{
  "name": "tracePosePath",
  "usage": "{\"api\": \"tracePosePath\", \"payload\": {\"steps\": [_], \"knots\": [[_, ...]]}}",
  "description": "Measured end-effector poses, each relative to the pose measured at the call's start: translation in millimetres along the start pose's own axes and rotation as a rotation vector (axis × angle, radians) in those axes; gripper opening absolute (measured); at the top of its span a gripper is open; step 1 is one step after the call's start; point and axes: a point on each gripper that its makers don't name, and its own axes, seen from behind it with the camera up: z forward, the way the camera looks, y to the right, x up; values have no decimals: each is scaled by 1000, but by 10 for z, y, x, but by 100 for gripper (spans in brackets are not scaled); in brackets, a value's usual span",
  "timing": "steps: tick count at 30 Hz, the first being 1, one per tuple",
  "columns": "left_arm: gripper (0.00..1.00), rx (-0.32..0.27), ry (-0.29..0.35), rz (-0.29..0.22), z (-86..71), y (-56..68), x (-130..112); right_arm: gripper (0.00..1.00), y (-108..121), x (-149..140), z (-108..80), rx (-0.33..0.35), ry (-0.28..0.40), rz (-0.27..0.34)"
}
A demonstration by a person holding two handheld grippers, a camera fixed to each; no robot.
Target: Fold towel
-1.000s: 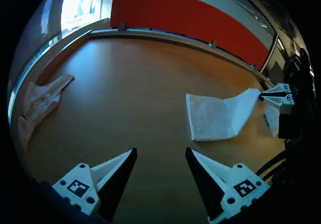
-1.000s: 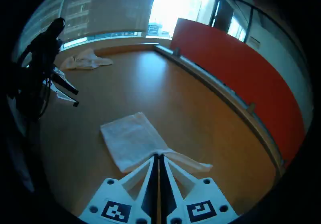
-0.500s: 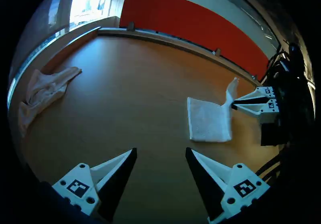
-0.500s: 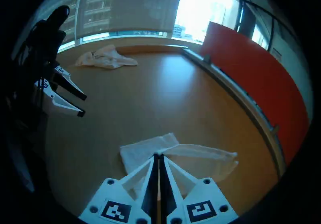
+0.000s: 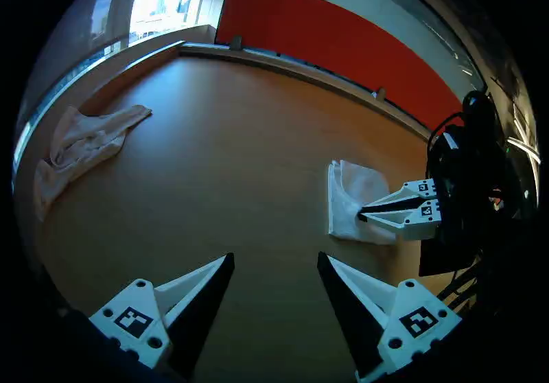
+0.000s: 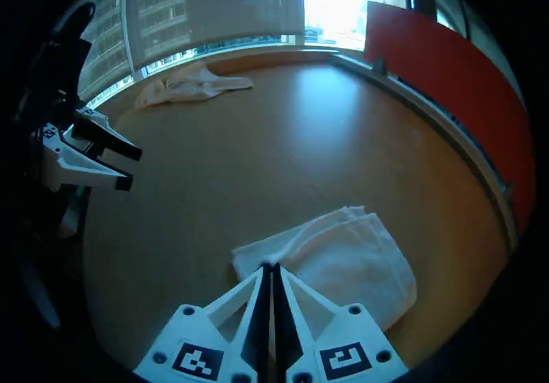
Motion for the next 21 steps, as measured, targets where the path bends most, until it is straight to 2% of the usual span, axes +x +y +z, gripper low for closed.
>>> {"api": "tracePosePath", "payload": {"steps": [2, 4, 9, 11, 21], "knots": [[89, 1, -2, 1, 8, -11, 4, 6, 18, 0, -13, -4, 4, 3], [89, 1, -4, 2, 16, -11, 9, 14, 42, 2, -29, -9, 7, 6], [89, -2, -7, 6, 29, -1, 18, 54, 112, 23, -81, -34, 21, 15], [89, -1, -8, 8, 34, 1, 20, 60, 128, 30, -105, -39, 26, 17], [89, 0, -7, 1, 56, 6, 19, 62, 165, -66, -210, -74, 26, 50]]}}
